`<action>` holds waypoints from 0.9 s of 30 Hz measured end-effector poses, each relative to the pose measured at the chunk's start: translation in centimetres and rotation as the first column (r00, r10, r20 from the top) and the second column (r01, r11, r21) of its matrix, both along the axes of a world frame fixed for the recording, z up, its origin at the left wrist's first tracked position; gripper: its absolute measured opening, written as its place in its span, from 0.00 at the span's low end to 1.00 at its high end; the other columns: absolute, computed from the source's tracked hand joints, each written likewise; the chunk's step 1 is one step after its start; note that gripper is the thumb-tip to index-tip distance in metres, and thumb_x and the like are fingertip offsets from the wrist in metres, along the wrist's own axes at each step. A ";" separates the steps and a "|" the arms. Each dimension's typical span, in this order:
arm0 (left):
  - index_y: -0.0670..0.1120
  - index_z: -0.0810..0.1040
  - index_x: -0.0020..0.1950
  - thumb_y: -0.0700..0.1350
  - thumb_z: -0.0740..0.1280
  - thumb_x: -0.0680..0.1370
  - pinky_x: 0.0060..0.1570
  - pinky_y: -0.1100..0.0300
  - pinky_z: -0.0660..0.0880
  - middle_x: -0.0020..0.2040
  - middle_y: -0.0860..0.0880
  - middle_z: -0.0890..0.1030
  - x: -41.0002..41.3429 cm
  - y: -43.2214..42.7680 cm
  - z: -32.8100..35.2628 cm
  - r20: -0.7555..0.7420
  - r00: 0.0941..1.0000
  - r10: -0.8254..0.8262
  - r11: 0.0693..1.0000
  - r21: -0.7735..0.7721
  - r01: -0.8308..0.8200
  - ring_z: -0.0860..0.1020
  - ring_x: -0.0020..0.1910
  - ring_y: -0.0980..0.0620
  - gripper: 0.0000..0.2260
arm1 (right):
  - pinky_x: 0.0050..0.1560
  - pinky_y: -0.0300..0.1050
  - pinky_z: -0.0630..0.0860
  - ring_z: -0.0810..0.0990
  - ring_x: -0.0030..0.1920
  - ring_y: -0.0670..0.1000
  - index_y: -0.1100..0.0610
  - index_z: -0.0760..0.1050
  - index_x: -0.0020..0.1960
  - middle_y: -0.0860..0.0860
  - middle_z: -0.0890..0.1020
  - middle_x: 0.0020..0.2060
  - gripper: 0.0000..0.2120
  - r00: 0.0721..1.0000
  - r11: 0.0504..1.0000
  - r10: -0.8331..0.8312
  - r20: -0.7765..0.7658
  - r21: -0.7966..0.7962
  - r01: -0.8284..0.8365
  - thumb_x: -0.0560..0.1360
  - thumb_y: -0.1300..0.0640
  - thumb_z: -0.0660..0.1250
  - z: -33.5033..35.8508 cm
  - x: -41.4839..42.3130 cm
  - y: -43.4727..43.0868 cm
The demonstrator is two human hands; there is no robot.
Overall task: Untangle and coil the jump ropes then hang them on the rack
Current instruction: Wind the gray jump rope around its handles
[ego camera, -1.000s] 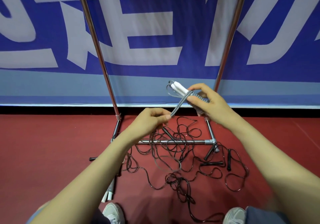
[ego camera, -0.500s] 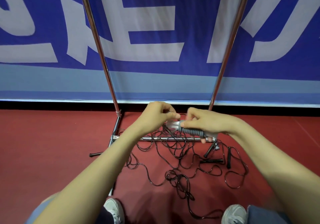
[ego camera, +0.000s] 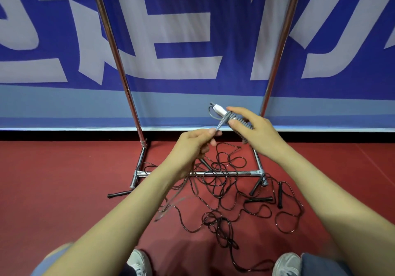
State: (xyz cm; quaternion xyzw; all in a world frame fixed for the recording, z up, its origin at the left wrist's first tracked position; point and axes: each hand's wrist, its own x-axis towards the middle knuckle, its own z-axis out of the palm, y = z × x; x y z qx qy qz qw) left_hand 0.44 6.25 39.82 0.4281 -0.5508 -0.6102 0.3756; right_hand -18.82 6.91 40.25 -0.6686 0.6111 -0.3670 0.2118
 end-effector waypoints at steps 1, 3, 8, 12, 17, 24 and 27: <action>0.39 0.81 0.53 0.45 0.66 0.78 0.30 0.65 0.59 0.34 0.53 0.76 0.1 0.0 0.1 -0.014 1.000 -0.015 1.000 0.024 0.015 0.64 0.29 0.58 0.10 | 0.50 0.52 0.78 0.79 0.39 0.49 0.33 0.70 0.64 0.48 0.81 0.41 0.15 1.000 1.000 0.014 0.025 -0.008 -0.013 0.77 0.41 0.61 0.1 0.0 0.1; 0.39 0.82 0.50 0.42 0.70 0.76 0.30 0.67 0.62 0.34 0.52 0.77 0.4 0.0 0.1 0.017 1.000 0.007 1.000 -0.015 -0.006 0.66 0.29 0.58 0.08 | 0.47 0.50 0.78 0.79 0.38 0.51 0.33 0.69 0.66 0.51 0.80 0.42 0.16 0.996 0.999 0.047 0.080 0.000 -0.047 0.78 0.43 0.62 0.2 0.0 0.2; 0.45 0.80 0.41 0.42 0.71 0.76 0.27 0.65 0.61 0.35 0.47 0.77 1.1 -0.4 -0.2 0.097 0.993 0.060 0.995 -0.082 -0.052 0.65 0.25 0.55 0.04 | 0.36 0.38 0.73 0.76 0.31 0.45 0.33 0.74 0.58 0.47 0.78 0.42 0.12 0.975 0.990 0.136 0.176 0.003 -0.139 0.78 0.47 0.65 0.7 0.2 0.2; 0.40 0.82 0.44 0.50 0.68 0.77 0.32 0.60 0.60 0.31 0.48 0.75 2.5 -1.4 -0.6 0.279 0.949 -0.147 0.984 -0.055 0.168 0.65 0.28 0.55 0.13 | 0.35 0.48 0.74 0.75 0.33 0.53 0.38 0.78 0.57 0.61 0.79 0.41 0.12 0.885 0.925 0.339 0.321 0.057 -0.375 0.74 0.46 0.69 1.6 -0.4 1.0; 0.39 0.83 0.54 0.35 0.68 0.76 0.42 0.66 0.72 0.39 0.55 0.83 3.4 -1.8 -1.0 0.458 0.818 -0.348 0.873 -0.159 0.461 0.77 0.37 0.61 0.08 | 0.49 0.57 0.77 0.79 0.46 0.64 0.44 0.79 0.59 0.60 0.82 0.50 0.13 0.787 0.732 0.537 0.303 0.297 -0.614 0.74 0.48 0.69 2.0 -0.4 2.4; 0.41 0.85 0.43 0.41 0.78 0.68 0.35 0.74 0.68 0.29 0.57 0.80 2.3 -1.9 0.9 0.699 0.664 -0.264 0.813 -0.209 0.543 0.74 0.29 0.65 0.06 | 0.25 0.41 0.74 0.78 0.30 0.52 0.46 0.72 0.60 0.54 0.76 0.36 0.12 0.816 0.558 0.551 0.174 0.650 -0.516 0.77 0.49 0.67 1.2 0.7 2.6; 0.44 0.84 0.43 0.42 0.74 0.72 0.36 0.67 0.71 0.32 0.54 0.80 1.3 -1.3 0.8 0.752 0.652 -0.091 0.811 -0.324 0.487 0.75 0.31 0.62 0.02 | 0.27 0.44 0.75 0.77 0.28 0.51 0.48 0.63 0.62 0.56 0.78 0.40 0.21 0.899 0.660 0.434 0.061 0.657 -0.363 0.75 0.46 0.69 0.7 0.8 2.0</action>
